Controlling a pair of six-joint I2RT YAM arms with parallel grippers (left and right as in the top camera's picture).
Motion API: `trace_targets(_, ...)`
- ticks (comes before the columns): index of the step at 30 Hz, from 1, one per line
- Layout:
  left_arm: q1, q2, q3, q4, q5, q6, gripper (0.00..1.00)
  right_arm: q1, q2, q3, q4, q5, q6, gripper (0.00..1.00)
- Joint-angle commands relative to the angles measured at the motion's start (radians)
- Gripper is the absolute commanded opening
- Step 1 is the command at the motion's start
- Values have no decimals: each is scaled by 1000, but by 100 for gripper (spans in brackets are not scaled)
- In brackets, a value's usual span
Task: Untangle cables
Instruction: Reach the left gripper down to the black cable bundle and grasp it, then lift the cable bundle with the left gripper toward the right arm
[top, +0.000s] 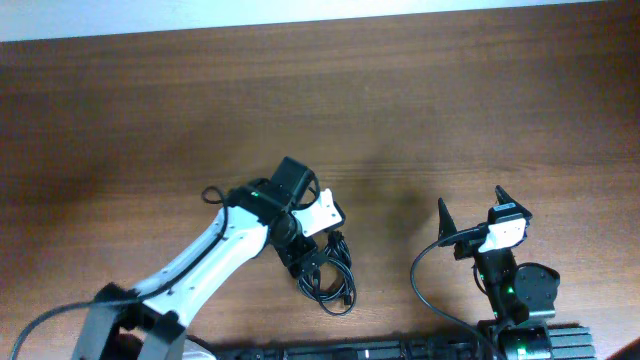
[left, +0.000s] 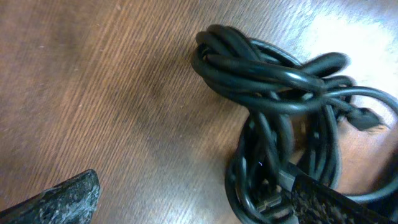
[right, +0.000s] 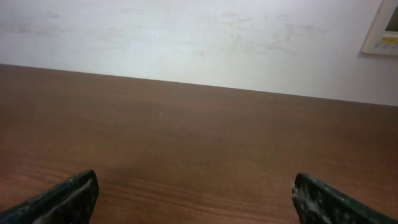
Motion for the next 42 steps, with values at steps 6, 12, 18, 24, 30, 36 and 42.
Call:
trace_targets(6,-100,119,15,109,-47,64,100,6,-3,-5,-5,5,1,99)
trace_targets(12,-132,119,15,142,-35,64,64,6,-3,-5,-5,5,1,99)
trace_targets(18,-130,118,15,171,-36,64,0,6,-3,-5,-4,5,1,99)
trace_targets(24,-78,84,151,171,-56,-74,0,6,-3,37,31,-50,15,99)
trace_targets(30,76,0,264,211,-55,-298,0,6,1,273,-276,-52,89,99)
trace_targets(36,88,-120,264,433,36,-344,0,6,250,592,-554,-117,88,99)
trace_targets(42,88,-189,264,679,333,-344,0,6,581,845,-613,-333,88,99)
